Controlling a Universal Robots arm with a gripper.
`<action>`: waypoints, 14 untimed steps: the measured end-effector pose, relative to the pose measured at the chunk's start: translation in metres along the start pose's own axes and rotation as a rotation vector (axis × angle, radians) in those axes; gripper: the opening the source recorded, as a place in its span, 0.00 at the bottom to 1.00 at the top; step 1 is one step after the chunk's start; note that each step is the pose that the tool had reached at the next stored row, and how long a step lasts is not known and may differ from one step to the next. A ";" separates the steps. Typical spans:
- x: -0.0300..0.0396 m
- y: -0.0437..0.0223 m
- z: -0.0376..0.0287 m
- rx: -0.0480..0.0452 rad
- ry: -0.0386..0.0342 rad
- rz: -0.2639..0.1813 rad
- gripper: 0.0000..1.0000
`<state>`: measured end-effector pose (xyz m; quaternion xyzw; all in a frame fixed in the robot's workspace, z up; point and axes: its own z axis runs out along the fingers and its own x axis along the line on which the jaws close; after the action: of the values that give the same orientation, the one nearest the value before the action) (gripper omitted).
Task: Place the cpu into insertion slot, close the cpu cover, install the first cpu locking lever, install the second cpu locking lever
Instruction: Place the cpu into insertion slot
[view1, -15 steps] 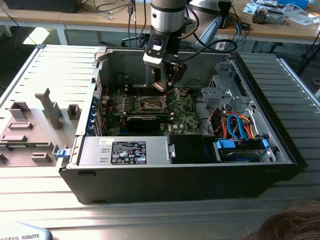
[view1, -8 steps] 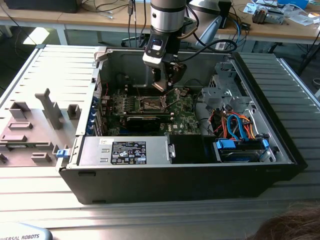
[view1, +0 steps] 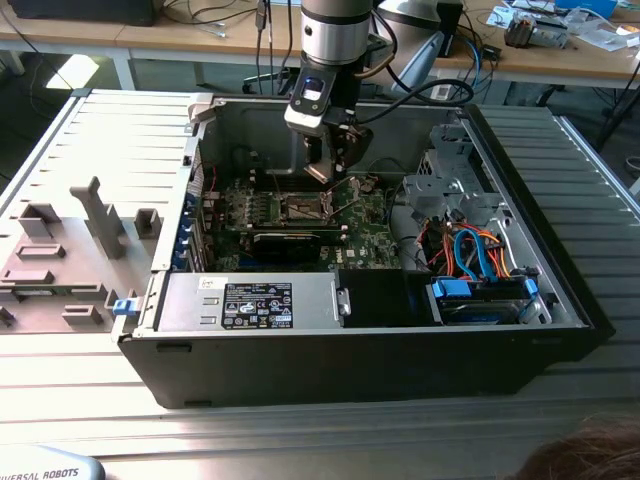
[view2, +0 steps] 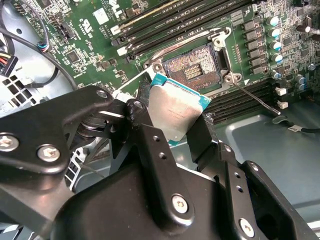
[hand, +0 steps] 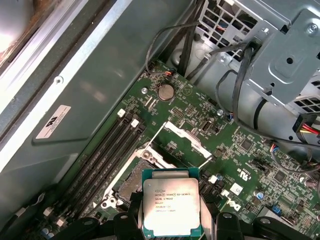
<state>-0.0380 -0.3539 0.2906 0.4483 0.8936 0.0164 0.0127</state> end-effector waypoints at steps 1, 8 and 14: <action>0.0000 0.0000 0.0000 0.0000 -0.0001 0.001 0.54; 0.0000 0.0000 0.0000 0.0001 -0.0006 0.013 0.54; 0.0000 0.0000 0.0000 0.0002 -0.0009 0.023 0.54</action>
<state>-0.0380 -0.3539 0.2905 0.4586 0.8884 0.0163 0.0129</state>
